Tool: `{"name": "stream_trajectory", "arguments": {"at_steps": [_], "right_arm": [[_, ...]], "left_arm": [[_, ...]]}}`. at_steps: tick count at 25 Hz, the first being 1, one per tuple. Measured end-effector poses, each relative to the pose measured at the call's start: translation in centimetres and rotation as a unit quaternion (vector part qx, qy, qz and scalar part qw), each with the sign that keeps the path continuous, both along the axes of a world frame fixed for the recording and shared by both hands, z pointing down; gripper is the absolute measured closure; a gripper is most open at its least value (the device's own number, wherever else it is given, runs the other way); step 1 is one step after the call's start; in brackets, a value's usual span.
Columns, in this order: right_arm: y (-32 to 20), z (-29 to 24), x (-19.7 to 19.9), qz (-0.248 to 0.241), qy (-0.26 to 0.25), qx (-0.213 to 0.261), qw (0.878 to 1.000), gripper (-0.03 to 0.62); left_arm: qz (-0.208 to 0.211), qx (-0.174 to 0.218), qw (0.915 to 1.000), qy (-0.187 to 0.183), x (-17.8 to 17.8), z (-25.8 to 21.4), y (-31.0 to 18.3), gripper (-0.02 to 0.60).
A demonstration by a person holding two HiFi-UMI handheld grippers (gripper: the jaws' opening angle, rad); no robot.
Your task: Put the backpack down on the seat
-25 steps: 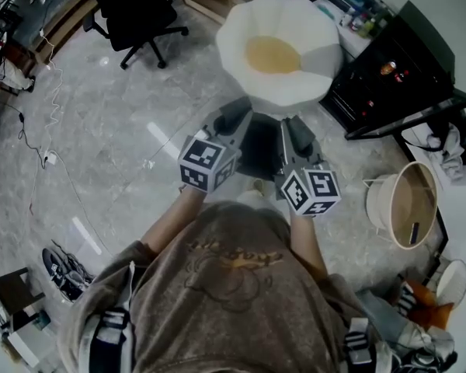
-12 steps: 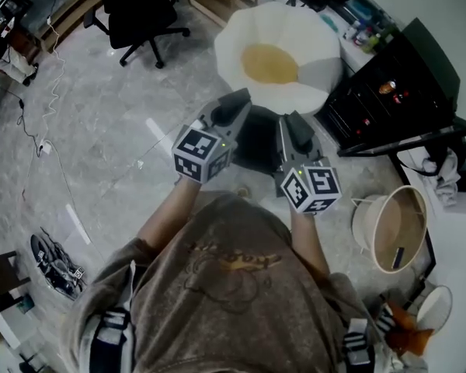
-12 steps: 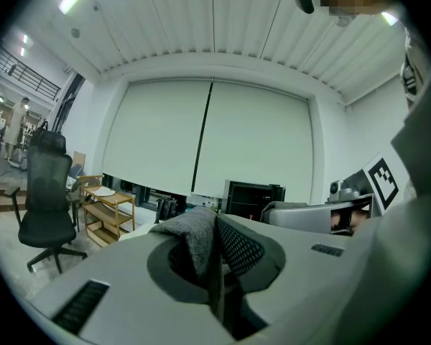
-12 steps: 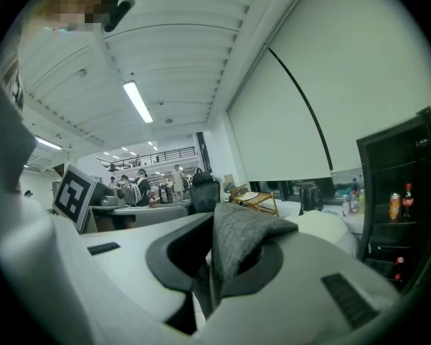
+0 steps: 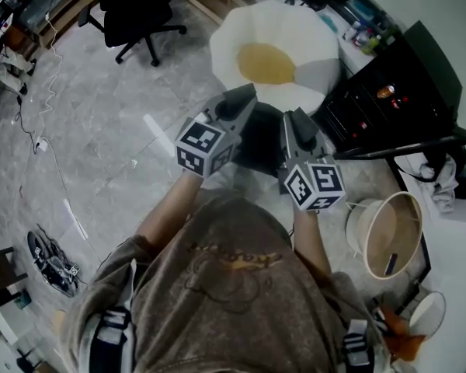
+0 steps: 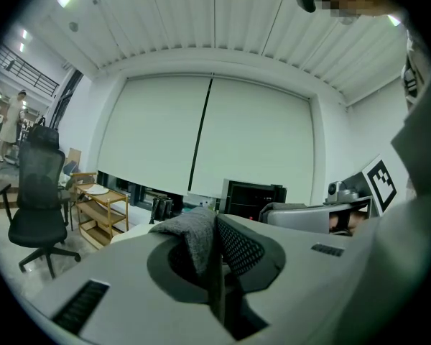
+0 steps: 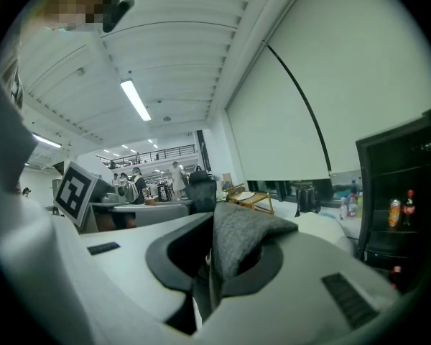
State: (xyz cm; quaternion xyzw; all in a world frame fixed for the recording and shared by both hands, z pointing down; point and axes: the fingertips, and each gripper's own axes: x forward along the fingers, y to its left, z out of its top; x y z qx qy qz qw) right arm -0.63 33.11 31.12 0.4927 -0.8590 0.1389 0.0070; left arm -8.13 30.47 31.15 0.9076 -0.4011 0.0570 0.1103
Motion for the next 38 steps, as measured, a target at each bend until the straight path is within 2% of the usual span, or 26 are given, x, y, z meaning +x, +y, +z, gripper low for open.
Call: {"name": "stream_trajectory", "arguments": {"at_steps": [13, 18, 22, 33, 38], "right_arm": [[-6.2, 1.6, 2.1, 0.028, -0.005, -0.006, 1.0, 0.565], [-10.2, 1.9, 2.5, 0.033, -0.018, -0.015, 0.999, 0.565], [-13.9, 1.9, 3.0, 0.04, -0.024, -0.018, 0.999, 0.565], [-24.7, 1.8, 3.7, 0.054, -0.022, -0.022, 0.998, 0.565], [-28.4, 1.7, 4.8, 0.072, -0.022, -0.025, 0.997, 0.565]], "left_arm": [[0.028, 0.002, 0.9996, 0.0, 2.3, 1.3, -6.7, 0.549], [0.041, -0.019, 0.999, -0.002, 2.8, 1.9, -10.5, 0.549], [0.051, -0.011, 0.9986, 0.001, 3.3, 1.5, -14.2, 0.549], [0.085, -0.026, 0.996, -0.011, 4.2, 2.1, -24.6, 0.549], [0.107, -0.021, 0.994, -0.004, 5.2, 1.4, -28.2, 0.549]]}}
